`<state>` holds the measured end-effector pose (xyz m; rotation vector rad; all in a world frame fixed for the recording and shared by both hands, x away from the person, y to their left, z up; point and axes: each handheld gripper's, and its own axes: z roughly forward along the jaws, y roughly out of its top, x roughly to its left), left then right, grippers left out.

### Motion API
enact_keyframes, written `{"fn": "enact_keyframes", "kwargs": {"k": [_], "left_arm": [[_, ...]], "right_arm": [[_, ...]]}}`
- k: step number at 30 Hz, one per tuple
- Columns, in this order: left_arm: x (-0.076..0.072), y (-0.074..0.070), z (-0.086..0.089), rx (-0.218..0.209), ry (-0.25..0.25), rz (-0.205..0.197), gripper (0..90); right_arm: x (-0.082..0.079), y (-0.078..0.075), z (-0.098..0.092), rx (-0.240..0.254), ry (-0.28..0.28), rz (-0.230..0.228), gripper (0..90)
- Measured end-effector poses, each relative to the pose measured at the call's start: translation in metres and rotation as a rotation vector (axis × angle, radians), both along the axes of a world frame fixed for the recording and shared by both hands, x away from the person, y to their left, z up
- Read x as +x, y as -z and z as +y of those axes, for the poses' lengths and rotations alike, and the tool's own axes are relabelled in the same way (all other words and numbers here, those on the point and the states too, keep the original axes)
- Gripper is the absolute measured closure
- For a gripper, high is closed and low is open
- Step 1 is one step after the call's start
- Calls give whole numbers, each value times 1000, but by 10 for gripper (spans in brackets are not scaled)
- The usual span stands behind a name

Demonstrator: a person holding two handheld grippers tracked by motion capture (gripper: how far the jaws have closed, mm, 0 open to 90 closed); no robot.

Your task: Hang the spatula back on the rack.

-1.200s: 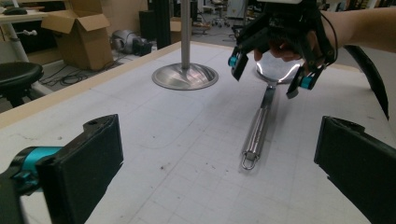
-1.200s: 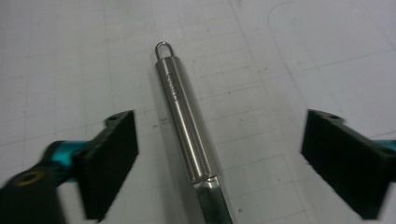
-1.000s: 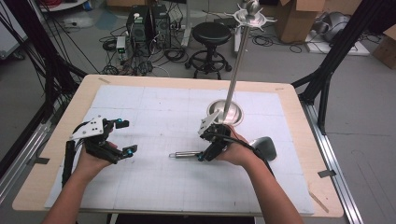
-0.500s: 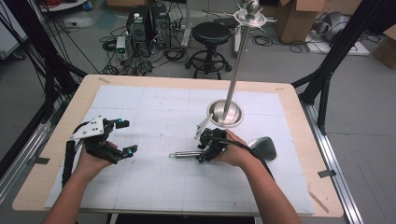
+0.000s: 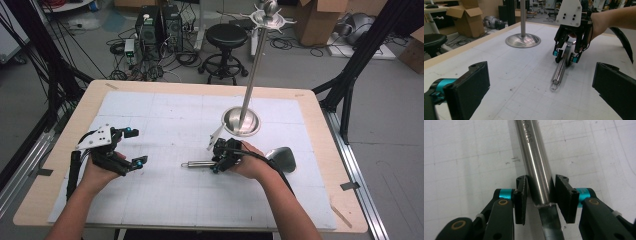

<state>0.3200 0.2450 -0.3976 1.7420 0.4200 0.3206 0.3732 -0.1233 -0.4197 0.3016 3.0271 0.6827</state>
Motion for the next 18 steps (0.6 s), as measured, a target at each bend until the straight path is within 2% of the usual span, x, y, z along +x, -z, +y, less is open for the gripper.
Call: {"fn": "enact_keyframes", "kwargs": {"k": [4, 7, 9, 14, 18], "left_arm": [[0, 0, 0, 4, 2, 1, 17], [0, 0, 0, 4, 4, 1, 17], [1, 0, 0, -1, 5, 1, 17], [1, 0, 0, 1, 5, 2, 17], [1, 0, 1, 1, 5, -1, 17]], "right_arm": [[0, 0, 1, -7, -5, -5, 645], [0, -1, 0, -8, -13, -2, 693], [2, -1, -2, 9, 38, 34, 694], [2, -2, -2, 11, 36, 32, 695], [1, -12, -8, 46, 42, 23, 695]]}}
